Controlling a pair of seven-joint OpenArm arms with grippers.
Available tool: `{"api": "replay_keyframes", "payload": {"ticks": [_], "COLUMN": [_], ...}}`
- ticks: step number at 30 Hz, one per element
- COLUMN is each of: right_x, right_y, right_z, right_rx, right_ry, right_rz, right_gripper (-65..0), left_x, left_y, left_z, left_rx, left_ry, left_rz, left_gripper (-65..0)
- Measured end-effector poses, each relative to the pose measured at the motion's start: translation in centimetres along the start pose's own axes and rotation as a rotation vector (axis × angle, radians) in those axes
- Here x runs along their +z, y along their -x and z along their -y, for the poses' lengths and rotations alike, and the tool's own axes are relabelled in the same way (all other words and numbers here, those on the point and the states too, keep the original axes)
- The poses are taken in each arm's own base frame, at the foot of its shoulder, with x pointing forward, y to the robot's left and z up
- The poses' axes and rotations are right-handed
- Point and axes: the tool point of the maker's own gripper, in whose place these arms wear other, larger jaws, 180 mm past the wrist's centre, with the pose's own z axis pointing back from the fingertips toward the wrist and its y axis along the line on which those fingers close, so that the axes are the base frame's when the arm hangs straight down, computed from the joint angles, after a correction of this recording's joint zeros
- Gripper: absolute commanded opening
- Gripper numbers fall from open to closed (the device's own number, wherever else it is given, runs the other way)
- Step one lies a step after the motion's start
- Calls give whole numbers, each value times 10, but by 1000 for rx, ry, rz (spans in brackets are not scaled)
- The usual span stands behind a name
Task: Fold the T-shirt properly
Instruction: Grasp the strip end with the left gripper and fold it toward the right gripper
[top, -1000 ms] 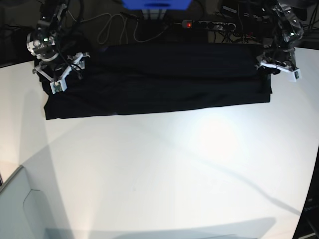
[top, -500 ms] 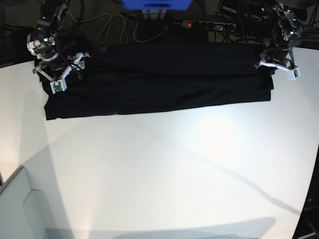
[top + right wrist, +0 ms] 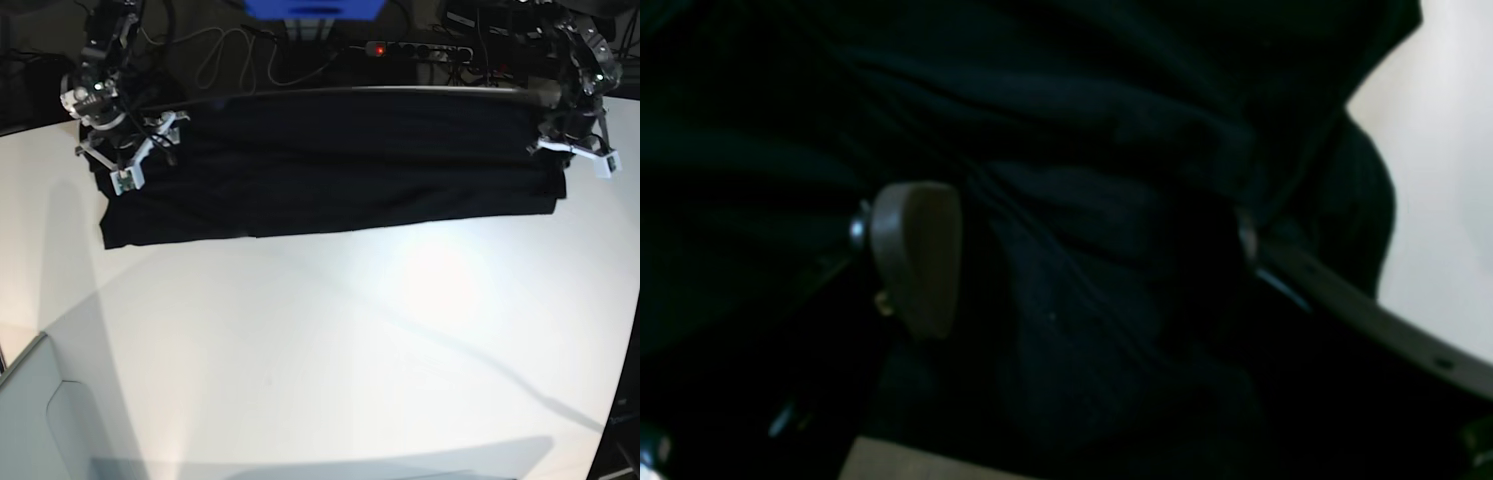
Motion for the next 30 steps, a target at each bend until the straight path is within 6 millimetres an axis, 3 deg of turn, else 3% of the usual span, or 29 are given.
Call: {"api": "replay_keyframes", "payload": {"ticks": [4, 9, 12, 16, 21, 28, 30], "right_x": [-2, -5, -7, -9, -9, -9, -9], "right_y": [-1, -6, -9, -12, -13, -13, -13], "right_z": [0, -5, -13, -22, -22, -22, -22], "right_rx": [-6, 13, 31, 44, 47, 47, 47], "right_ry": [-2, -14, -33, -56, -57, -57, -58], "right_rz": [5, 7, 9, 16, 17, 17, 17], "right_gripper": [-167, -167, -167, -167, -167, -167, -167], "left_x": [14, 35, 43, 40, 45, 58, 60], "left_y": [-30, -46, -35, -5, 22, 61, 59], "left_z": [32, 73, 112, 171, 228, 296, 307], "left_rx": [-44, -66, -91, -58, -80, -128, -136], "left_ry": [50, 111, 192, 338, 495, 696, 730], "left_rz": [108, 177, 123, 49, -22, -136, -127], "left_gripper": [-650, -650, -650, -650, -650, -650, -650]}}
